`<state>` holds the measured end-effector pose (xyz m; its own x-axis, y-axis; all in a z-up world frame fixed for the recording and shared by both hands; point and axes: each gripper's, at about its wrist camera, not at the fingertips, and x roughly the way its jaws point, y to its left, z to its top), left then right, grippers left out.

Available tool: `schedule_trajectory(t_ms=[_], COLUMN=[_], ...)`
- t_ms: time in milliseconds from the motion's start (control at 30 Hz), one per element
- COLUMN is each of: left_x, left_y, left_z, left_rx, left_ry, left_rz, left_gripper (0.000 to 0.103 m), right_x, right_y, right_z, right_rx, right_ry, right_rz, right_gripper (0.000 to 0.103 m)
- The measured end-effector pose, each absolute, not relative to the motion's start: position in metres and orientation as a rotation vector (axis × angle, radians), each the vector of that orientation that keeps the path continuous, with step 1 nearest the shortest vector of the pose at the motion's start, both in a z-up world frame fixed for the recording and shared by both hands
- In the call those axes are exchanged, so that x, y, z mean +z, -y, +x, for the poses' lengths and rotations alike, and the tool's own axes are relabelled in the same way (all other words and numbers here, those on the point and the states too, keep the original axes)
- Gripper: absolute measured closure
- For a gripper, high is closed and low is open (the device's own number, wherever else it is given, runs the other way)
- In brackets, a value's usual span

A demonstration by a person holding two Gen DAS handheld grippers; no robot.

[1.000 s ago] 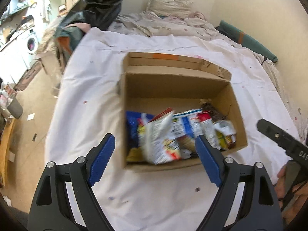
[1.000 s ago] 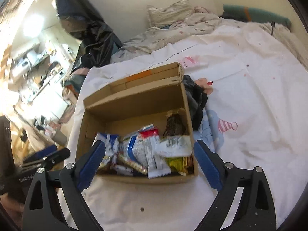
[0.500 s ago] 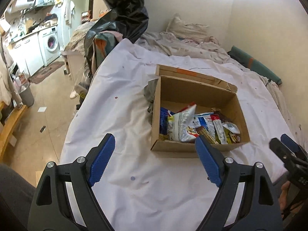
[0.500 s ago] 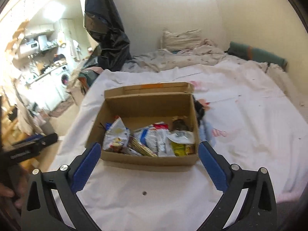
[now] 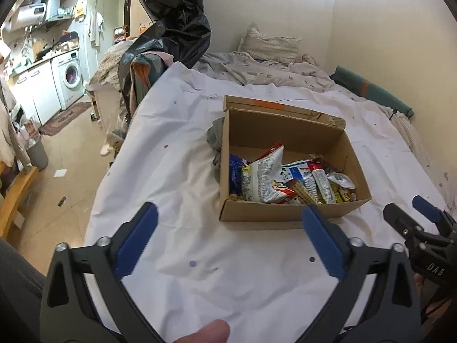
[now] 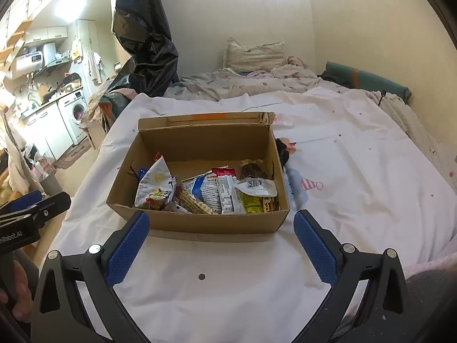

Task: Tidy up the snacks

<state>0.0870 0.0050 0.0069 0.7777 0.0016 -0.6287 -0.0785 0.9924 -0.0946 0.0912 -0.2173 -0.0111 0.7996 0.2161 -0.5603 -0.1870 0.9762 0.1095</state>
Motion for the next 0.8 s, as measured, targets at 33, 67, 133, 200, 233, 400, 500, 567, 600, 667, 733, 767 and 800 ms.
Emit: schedule_trajectory(t_ms=[33, 67, 133, 200, 233, 400, 500, 567, 600, 667, 733, 767, 800], left_x=[0.007, 0.006, 0.004, 0.0, -0.002, -0.004, -0.002, -0.001, -0.001, -0.001, -0.001, -0.001, -0.001], left_y=[-0.005, -0.004, -0.003, -0.002, -0.002, -0.004, -0.003, -0.002, -0.002, -0.001, -0.001, -0.001, -0.002], left_z=[0.087, 0.088, 0.088, 0.089, 0.089, 0.088, 0.086, 0.086, 0.085, 0.086, 0.086, 0.086, 0.087], left_rx=[0.04, 0.039, 0.044, 0.045, 0.041, 0.038, 0.037, 0.037, 0.037, 0.038, 0.037, 0.036, 0.036], left_ry=[-0.68, -0.682, -0.693, -0.717, -0.725, -0.728, -0.718, -0.714, -0.711, -0.709, -0.712, -0.713, -0.712], left_rz=[-0.118, -0.115, -0.104, -0.089, -0.092, -0.115, -0.112, -0.106, -0.1, -0.095, -0.096, -0.097, -0.099], left_gripper=[0.001, 0.001, 0.0, 0.0, 0.0, 0.0, 0.0, 0.0, 0.0, 0.0, 0.0, 0.0, 0.0], right_x=[-0.011, -0.01, -0.011, -0.012, -0.012, -0.013, -0.013, -0.013, -0.013, -0.013, -0.012, -0.013, -0.013], right_y=[0.218, 0.218, 0.22, 0.221, 0.221, 0.221, 0.222, 0.222, 0.222, 0.222, 0.222, 0.221, 0.221], right_z=[0.09, 0.09, 0.092, 0.093, 0.094, 0.093, 0.093, 0.093, 0.093, 0.093, 0.092, 0.092, 0.092], right_rx=[0.215, 0.213, 0.208, 0.206, 0.206, 0.209, 0.209, 0.209, 0.21, 0.213, 0.222, 0.226, 0.229], right_ry=[-0.604, -0.603, -0.607, -0.614, -0.616, -0.618, -0.618, -0.619, -0.619, -0.62, -0.623, -0.623, -0.623], right_rz=[0.049, 0.05, 0.06, 0.068, 0.069, 0.072, 0.072, 0.073, 0.073, 0.075, 0.076, 0.076, 0.075], right_gripper=[0.0, 0.0, 0.0, 0.0, 0.0, 0.0, 0.0, 0.0, 0.0, 0.0, 0.0, 0.0, 0.0])
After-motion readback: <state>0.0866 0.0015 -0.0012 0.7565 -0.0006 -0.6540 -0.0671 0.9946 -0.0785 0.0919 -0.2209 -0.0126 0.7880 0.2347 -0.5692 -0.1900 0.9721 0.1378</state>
